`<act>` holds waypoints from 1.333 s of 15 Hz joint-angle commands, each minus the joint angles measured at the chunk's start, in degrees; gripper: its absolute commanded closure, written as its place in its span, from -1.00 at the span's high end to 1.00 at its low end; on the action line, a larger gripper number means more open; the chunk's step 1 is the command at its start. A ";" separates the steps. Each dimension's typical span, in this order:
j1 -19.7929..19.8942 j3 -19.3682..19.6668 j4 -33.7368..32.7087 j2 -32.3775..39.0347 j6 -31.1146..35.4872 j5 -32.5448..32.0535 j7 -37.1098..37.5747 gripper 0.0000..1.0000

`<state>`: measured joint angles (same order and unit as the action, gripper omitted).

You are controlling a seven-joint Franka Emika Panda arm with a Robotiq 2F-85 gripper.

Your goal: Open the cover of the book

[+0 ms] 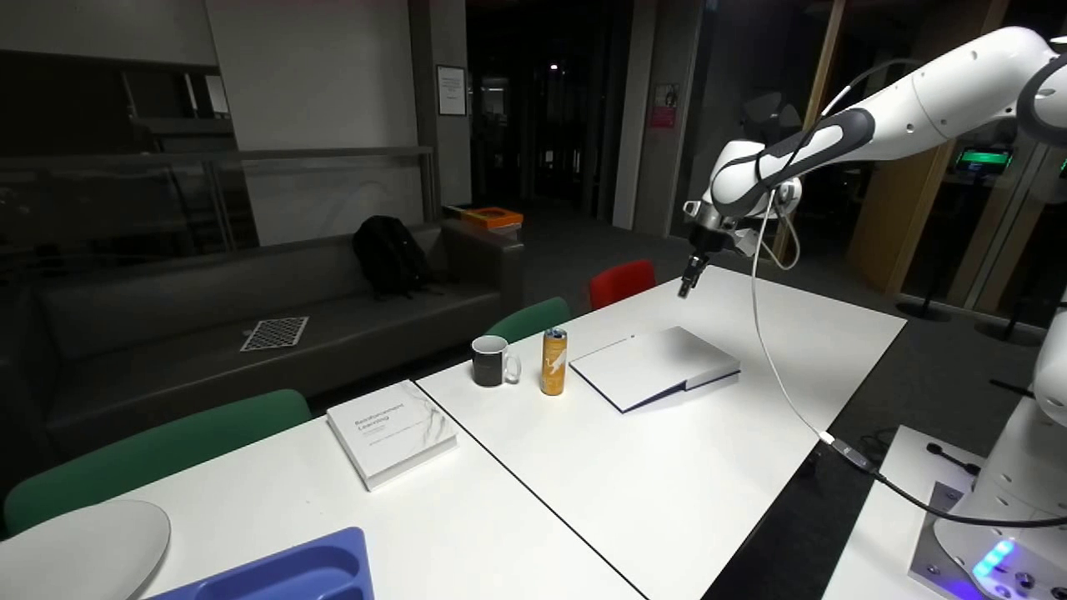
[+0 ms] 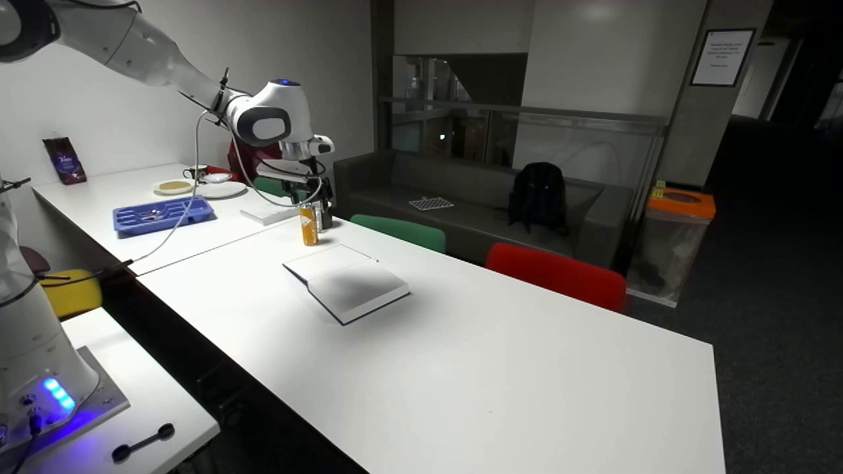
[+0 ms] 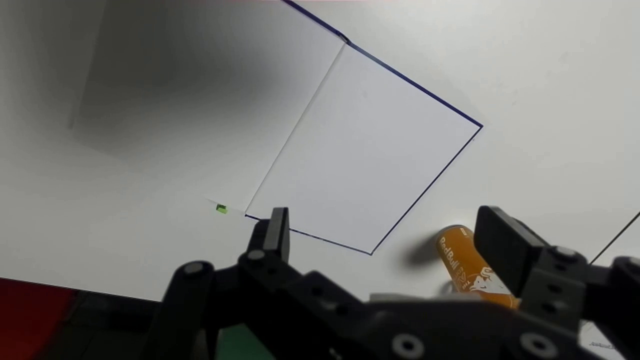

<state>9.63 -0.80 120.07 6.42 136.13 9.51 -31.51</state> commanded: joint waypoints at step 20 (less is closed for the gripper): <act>-1.01 1.41 -0.04 0.49 -0.23 0.09 -0.01 1.00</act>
<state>9.60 -0.37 120.11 6.92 136.04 9.49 -31.49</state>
